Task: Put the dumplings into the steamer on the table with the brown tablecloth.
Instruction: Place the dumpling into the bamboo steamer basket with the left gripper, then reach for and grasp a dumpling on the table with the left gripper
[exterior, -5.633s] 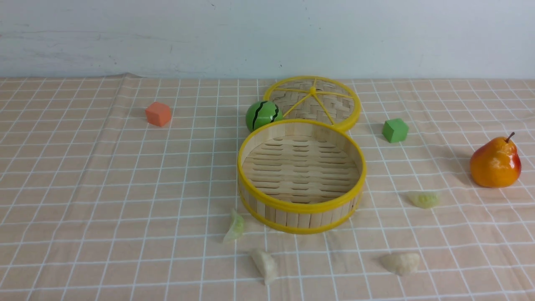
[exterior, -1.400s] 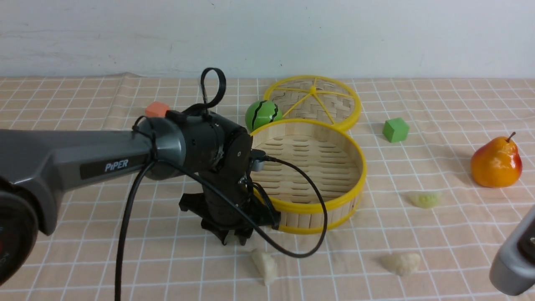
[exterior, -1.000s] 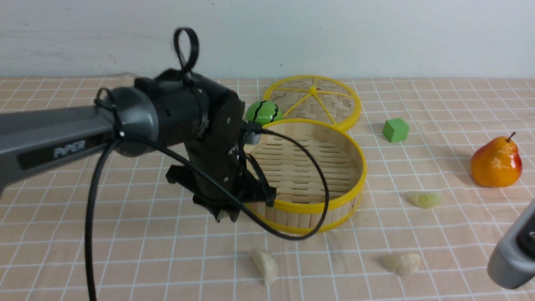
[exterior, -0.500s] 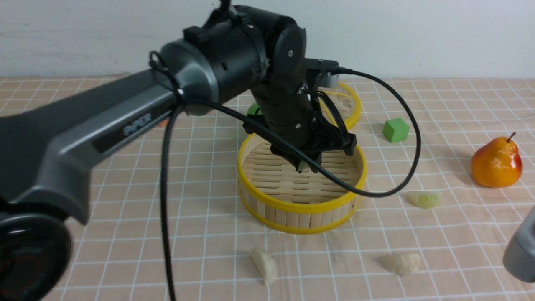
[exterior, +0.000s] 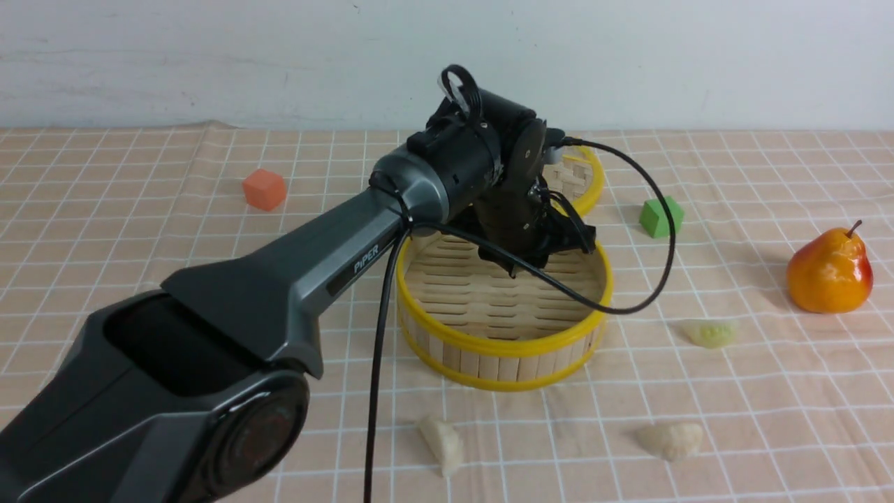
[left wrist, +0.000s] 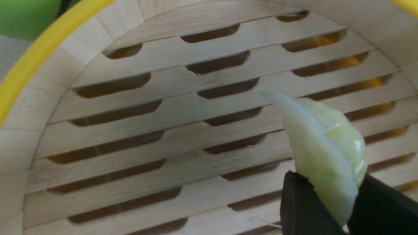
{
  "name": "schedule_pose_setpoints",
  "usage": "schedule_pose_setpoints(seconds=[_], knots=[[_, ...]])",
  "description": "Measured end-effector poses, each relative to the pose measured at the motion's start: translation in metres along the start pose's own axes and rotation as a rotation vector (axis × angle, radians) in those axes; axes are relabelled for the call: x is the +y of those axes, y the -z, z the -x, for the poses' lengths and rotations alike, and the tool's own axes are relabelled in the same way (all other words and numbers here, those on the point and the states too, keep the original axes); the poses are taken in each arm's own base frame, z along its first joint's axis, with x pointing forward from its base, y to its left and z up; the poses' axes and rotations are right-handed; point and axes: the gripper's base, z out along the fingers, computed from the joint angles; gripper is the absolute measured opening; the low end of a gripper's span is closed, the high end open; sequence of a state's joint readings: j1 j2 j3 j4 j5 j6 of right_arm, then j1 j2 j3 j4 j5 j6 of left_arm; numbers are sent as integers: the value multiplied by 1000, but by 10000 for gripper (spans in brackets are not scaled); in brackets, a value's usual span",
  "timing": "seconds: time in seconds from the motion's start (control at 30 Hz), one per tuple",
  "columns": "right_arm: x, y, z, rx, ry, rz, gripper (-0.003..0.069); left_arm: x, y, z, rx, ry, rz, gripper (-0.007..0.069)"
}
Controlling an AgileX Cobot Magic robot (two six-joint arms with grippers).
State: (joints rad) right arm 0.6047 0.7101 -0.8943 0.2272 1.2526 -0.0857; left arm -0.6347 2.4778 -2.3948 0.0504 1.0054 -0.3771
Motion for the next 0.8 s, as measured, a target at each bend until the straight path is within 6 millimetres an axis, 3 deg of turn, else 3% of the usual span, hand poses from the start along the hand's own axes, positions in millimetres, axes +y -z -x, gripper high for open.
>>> schedule_pose_setpoints(seconds=[0.17, 0.23, 0.33, 0.37, 0.5, 0.53, 0.6, 0.63, 0.67, 0.7, 0.73, 0.77, 0.8], knots=[[-1, 0, 0, 3, 6, -17, 40, 1, -1, 3, -31, 14, -10, 405], [-2, 0, 0, 3, 7, -20, 42, 0, 12, 7, -38, 17, -16, 498], [-2, 0, -1, 4, 8, -24, 42, -1, 35, 11, -36, 20, -15, 578], [-3, 0, -1, 5, 10, -29, 42, -1, 54, 15, -39, 19, -17, 599], [-3, 0, 1, -17, 19, -38, 46, 0, 115, 20, -51, -16, -18, 605], [-3, 0, 2, -20, 19, -39, 46, 0, 119, 20, -53, -18, -19, 605], [-4, 0, 6, -65, 33, -47, 49, 3, 163, 19, -78, -51, -21, 573], [-4, 0, 6, -68, 33, -48, 49, 3, 166, 19, -82, -52, -21, 570], [-5, 1, 9, -98, 39, -53, 52, 6, 196, 15, -95, -64, -15, 552], [-5, 1, 10, -113, 40, -54, 54, 9, 210, 11, -98, -69, -6, 542], [-5, 1, 10, -116, 40, -55, 55, 9, 208, 10, -90, -71, -1, 540], [-5, 1, 12, -130, 43, -56, 57, 14, 229, 4, -102, -80, 9, 532], [-5, 1, 12, -137, 43, -57, 57, 16, 235, -1, -96, -89, 20, 529]])
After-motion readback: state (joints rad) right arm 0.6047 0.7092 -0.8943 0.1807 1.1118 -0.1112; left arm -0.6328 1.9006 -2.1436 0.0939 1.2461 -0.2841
